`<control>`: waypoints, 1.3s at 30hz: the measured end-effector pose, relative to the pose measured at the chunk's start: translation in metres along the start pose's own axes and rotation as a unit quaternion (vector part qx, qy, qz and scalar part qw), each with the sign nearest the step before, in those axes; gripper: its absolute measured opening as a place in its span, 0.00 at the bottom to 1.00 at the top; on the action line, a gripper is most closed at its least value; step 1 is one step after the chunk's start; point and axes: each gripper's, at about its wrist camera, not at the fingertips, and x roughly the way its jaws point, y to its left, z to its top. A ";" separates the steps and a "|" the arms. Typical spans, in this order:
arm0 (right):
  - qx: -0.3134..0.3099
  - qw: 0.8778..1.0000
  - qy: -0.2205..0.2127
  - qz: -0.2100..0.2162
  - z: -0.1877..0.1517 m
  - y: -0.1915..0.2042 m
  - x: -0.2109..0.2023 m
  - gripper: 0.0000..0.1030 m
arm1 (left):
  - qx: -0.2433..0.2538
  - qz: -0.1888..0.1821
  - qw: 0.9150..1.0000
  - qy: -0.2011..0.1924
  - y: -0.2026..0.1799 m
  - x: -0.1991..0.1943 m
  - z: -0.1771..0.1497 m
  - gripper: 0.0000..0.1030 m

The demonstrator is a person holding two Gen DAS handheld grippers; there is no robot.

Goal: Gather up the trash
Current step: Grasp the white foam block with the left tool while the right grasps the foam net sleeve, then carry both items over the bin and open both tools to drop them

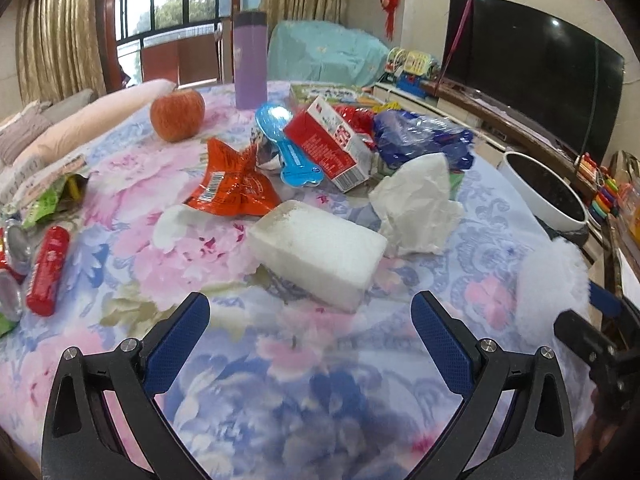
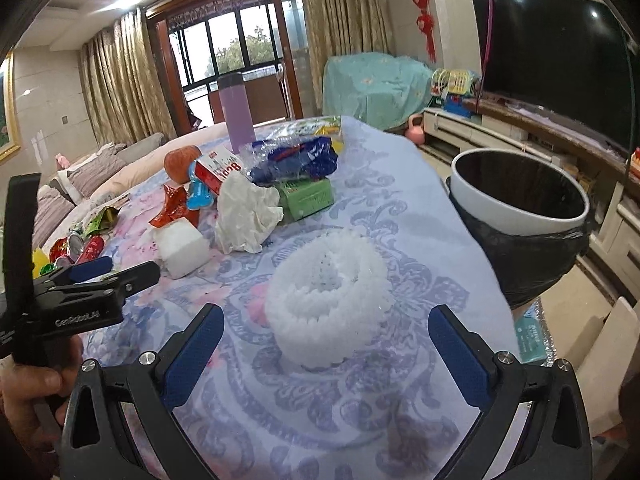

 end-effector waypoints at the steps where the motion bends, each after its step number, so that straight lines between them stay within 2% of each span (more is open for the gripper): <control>1: 0.003 1.000 0.002 0.002 0.000 -0.001 0.003 0.99 | -0.001 0.002 1.000 0.005 0.000 0.004 0.003 0.96; 5: 0.015 1.000 0.013 0.011 0.002 -0.009 0.015 0.99 | -0.006 0.006 1.000 0.023 0.000 0.022 0.012 0.83; 8: 0.024 0.999 0.027 0.015 0.002 -0.014 0.024 0.97 | -0.008 -0.016 0.999 0.035 0.000 0.030 0.013 0.74; 10: 0.027 0.999 0.035 0.018 0.001 -0.017 0.028 0.87 | 0.003 -0.028 0.999 0.030 -0.004 0.028 0.012 0.56; 12: 0.032 0.998 0.038 0.024 0.001 -0.020 0.030 0.65 | 0.017 -0.029 0.999 0.025 -0.009 0.024 0.010 0.49; 13: 0.033 0.998 0.038 0.027 0.001 -0.021 0.029 0.61 | 0.022 -0.031 0.999 0.022 -0.011 0.022 0.009 0.46; 15: 0.035 0.998 0.034 0.035 0.001 -0.023 0.026 0.45 | 0.022 -0.037 0.999 0.019 -0.011 0.019 0.008 0.40; 18: 0.038 0.998 0.031 0.046 0.001 -0.024 0.022 0.39 | 0.015 -0.053 0.998 0.017 -0.006 0.015 0.005 0.32; 26: 0.050 0.997 0.010 0.058 0.003 -0.033 0.004 0.38 | 0.030 -0.083 0.996 -0.010 -0.022 -0.018 -0.004 0.31; 33: 0.063 0.996 -0.001 0.055 0.004 -0.047 -0.010 0.38 | 0.069 -0.122 0.990 -0.022 -0.059 -0.039 -0.007 0.31; 39: 0.077 0.996 -0.010 0.043 0.004 -0.064 -0.021 0.38 | 0.098 -0.149 0.984 -0.019 -0.093 -0.041 -0.004 0.31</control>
